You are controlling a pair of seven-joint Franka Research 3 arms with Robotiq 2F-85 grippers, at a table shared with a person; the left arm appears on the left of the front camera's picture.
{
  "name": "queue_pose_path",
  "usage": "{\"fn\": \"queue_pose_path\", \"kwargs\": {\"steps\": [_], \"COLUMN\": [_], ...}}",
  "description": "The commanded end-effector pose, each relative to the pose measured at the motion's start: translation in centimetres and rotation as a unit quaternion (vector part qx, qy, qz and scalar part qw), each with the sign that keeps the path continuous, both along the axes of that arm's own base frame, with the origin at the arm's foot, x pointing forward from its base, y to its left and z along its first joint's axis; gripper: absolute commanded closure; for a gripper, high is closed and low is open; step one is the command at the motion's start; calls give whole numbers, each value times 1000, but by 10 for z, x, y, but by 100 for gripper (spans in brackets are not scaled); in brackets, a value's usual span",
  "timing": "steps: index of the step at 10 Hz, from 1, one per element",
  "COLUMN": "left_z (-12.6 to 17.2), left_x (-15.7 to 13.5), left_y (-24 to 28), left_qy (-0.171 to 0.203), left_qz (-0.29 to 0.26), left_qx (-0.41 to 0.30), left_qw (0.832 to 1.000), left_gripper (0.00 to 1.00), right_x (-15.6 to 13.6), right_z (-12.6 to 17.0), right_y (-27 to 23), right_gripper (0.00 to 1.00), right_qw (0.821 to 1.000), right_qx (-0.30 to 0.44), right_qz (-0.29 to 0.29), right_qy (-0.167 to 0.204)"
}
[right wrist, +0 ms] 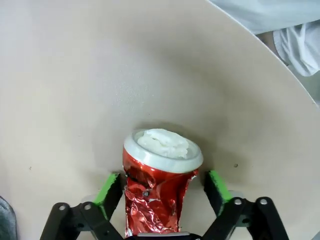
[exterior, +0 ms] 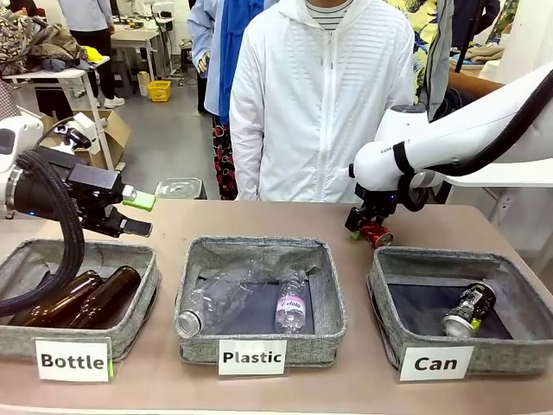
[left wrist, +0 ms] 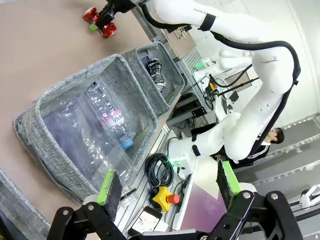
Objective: Sort the can waste into the basket.
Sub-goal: Pick up the can waste from the table and place it in the right Fabric basket.
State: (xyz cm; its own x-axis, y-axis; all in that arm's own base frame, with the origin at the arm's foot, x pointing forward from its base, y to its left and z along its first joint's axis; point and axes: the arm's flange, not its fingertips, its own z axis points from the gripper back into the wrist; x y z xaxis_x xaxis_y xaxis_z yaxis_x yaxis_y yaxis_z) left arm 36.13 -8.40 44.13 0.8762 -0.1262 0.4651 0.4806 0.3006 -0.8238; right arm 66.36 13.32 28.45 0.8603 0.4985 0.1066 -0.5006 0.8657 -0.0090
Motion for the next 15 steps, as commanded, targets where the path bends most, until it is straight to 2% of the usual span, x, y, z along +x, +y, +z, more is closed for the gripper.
{"fn": "queue_pose_path", "kwargs": {"steps": [1, 2, 3, 7, 9, 11, 12, 13, 14, 15], "left_z": [1, 1, 1, 1, 1, 1, 1, 1, 1, 1], "left_x": [-1, -1, -1, -1, -1, -1, -1, -1, -1, -1], "left_y": [1, 1, 1, 1, 1, 1, 1, 1, 1, 1], "left_qy": [-4, -4, -4, -4, -4, -4, -4, -4, -4, -4], "left_qz": [-6, -6, -6, -6, -6, -6, -6, -6, -6, -6], "left_qx": [-2, -2, -2, -2, -2, -2, -2, -2, -2, -2], "left_qw": [1000, 1000, 1000, 1000, 1000, 1000, 1000, 1000, 1000, 1000], "left_gripper": [0, 0, 0, 0, 0, 0, 0, 0, 0, 0], "right_x": [-8, -10, -11, -16, -21, -37, -53, -80, -117, -162], "right_z": [4, 5, 4, 11, 32, 74, 106, 143, 175, 200], "right_y": [-6, -7, -7, -4, -6, -14, -20, -28, -36, -43], "right_gripper": [100, 64, 100, 100, 100, 100, 100, 100, 100, 100], "right_qw": [1000, 1000, 1000, 1000, 1000, 1000, 1000, 999, 994, 987], "right_qx": [7, 10, 10, 10, 7, -2, 1, -10, -32, -32], "right_qz": [4, 3, 3, 5, 7, 15, 27, 47, 83, 134], "right_qy": [6, 7, 9, 3, -12, -14, -11, 11, 56, 85]}}
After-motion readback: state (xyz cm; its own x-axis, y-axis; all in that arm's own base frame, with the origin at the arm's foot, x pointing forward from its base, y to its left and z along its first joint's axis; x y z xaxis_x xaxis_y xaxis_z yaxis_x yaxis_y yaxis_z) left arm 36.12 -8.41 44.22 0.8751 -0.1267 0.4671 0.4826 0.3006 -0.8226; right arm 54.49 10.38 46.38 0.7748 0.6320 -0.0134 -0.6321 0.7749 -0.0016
